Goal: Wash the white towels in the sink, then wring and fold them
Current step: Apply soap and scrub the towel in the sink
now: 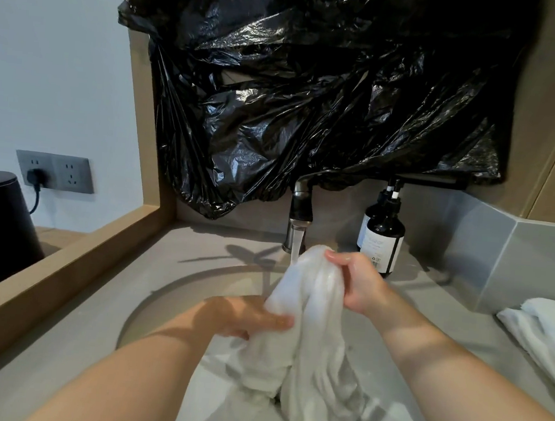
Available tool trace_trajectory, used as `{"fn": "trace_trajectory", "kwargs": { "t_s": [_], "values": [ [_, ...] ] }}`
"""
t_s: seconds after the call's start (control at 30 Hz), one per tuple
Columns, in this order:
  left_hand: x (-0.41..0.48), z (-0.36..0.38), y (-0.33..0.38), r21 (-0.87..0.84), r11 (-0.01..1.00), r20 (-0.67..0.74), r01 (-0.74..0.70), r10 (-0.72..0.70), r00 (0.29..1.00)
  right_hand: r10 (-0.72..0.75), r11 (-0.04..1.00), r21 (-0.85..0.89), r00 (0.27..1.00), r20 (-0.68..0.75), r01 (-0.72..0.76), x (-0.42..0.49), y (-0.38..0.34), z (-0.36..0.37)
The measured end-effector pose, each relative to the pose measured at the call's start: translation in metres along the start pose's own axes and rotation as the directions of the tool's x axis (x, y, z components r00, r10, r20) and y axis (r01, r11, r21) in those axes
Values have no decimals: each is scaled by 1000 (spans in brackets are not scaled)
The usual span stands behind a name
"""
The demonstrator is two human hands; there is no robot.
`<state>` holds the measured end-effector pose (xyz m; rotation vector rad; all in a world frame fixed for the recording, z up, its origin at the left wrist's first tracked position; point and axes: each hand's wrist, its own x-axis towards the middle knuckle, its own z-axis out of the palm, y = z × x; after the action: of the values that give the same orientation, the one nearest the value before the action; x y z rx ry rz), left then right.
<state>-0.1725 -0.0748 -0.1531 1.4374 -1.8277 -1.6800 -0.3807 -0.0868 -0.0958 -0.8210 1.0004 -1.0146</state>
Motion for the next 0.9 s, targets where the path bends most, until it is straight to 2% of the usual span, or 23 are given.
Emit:
{"fn": "trace_trajectory", "kwargs": {
  "t_s": [0.1, 0.17, 0.2, 0.27, 0.33, 0.4, 0.47, 0.53, 0.6, 0.63, 0.7, 0.77, 0.83, 0.87, 0.9],
  "values": [
    [-6, -7, -2, -166, 983, -100, -80, 64, 993, -9, 1000, 2, 990, -141, 10, -3, -3, 0],
    [-9, -8, 3, -323, 927, -220, -191, 123, 968, -74, 996, -59, 978, -194, 64, 1, -3, -1],
    [-9, -8, 7, -357, 902, -322, -244, 126, 938, -123, 987, -131, 965, -230, 94, 2, -1, 0],
    [2, -13, 10, -362, 905, -478, -223, 25, 878, -270, 913, -383, 911, -311, 139, 3, 4, 10],
    [17, -16, 9, -455, 872, -498, -180, -82, 863, -428, 785, -586, 861, -274, 204, -2, 18, 32],
    [18, -3, 16, -551, 798, -496, -243, -79, 865, -485, 684, -676, 863, -141, 274, -12, 40, 58],
    [4, 16, 31, -585, 754, -483, -298, -28, 875, -526, 643, -689, 847, -79, 335, -18, 55, 73],
    [5, 22, 35, -577, 724, -482, -378, 72, 873, -604, 588, -729, 790, -107, 350, -16, 52, 71],
    [1, 28, 46, -619, 688, -417, -377, 119, 901, -652, 538, -788, 740, -164, 299, -8, 39, 56],
    [2, 30, 49, -649, 672, -388, -357, 110, 915, -647, 513, -824, 739, -187, 240, -3, 34, 44],
    [5, 34, 49, -632, 693, -391, -347, 101, 915, -572, 443, -890, 797, -192, 103, 8, 27, 19],
    [8, 32, 41, -529, 791, -425, -308, 66, 903, -431, 337, -942, 886, -170, -18, 13, 25, 2],
    [9, 26, 33, -281, 939, -419, -198, 65, 906, -279, 120, -986, 950, -141, -111, 12, 22, 0],
    [8, 26, 32, -150, 976, -395, -161, 90, 914, -216, 32, -990, 967, -138, -134, 10, 22, 0],
    [7, 25, 31, -43, 990, -371, -137, 112, 922, -135, -8, -992, 983, -127, -130, 8, 21, 0]
  ]
}}
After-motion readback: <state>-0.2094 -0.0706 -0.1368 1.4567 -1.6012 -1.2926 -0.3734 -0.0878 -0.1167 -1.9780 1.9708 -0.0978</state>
